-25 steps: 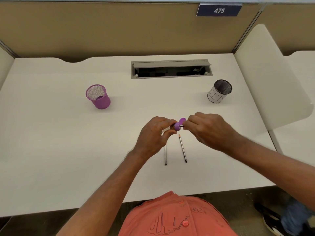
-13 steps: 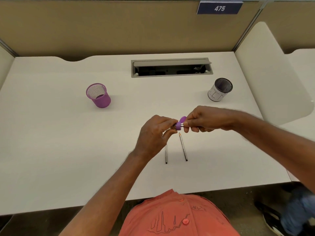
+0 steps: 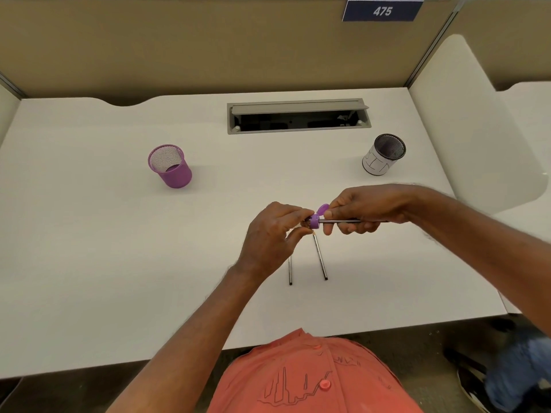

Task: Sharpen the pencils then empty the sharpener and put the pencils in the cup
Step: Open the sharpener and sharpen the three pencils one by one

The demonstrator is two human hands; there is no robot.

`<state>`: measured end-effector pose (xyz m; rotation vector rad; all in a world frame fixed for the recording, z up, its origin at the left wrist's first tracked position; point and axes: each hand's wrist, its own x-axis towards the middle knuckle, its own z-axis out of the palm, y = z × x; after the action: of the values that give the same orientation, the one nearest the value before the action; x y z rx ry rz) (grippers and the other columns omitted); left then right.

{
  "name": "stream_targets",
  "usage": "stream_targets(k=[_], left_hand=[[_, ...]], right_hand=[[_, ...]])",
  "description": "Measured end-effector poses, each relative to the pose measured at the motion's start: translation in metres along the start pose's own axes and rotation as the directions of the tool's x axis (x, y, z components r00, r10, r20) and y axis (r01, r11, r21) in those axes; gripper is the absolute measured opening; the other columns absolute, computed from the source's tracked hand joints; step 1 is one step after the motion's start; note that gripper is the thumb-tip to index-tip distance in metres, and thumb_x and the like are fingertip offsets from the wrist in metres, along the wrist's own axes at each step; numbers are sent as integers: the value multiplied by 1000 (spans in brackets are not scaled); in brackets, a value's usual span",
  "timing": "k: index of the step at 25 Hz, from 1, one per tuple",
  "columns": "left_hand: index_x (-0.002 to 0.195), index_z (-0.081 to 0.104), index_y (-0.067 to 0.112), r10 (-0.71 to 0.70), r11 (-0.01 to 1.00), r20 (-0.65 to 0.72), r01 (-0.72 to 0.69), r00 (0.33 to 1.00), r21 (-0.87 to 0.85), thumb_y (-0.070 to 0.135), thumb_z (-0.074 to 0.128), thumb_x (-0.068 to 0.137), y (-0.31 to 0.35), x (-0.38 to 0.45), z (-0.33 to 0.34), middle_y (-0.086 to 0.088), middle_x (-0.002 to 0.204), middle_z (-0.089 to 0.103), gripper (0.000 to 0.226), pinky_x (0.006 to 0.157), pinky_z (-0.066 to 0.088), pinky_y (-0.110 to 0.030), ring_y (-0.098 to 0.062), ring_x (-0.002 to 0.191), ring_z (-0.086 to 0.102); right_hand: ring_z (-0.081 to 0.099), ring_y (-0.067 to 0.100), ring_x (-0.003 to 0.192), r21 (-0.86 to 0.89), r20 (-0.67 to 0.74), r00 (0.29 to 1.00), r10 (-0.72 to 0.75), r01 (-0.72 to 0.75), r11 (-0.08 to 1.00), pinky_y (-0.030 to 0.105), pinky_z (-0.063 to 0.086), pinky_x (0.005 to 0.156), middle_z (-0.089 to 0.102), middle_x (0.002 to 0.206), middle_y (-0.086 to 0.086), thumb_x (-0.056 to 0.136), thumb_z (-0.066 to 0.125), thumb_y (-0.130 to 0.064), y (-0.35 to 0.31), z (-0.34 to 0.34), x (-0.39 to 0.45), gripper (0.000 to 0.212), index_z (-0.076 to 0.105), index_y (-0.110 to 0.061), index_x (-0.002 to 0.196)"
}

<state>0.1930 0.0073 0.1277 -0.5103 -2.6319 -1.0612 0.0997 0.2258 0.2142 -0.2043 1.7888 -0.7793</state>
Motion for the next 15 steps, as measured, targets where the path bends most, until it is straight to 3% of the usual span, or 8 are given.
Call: stream_targets(k=[7,15], left_hand=[[117,73,23,-103,993,6,104,995,-52,22,79,88,-15,0,-1,11,111,73,30,84,52,-32,-16,99,62],[115,71,28,-237,953,-16,229,971,-198,21,79,88,-29,-2,7,17,105,72,29,86,50,-27,-7,97,61]], right_hand=[[41,8,48,-24,-75,997,3,-5,1000,18,33,44,62,68,-3,108,48,-38,4,-10,-8,37,77,-17,100],[42,9,56,209,-233,969,-87,137,968,20,31,50,61,79,-1,108,50,-32,26,12,-2,31,72,-10,105]])
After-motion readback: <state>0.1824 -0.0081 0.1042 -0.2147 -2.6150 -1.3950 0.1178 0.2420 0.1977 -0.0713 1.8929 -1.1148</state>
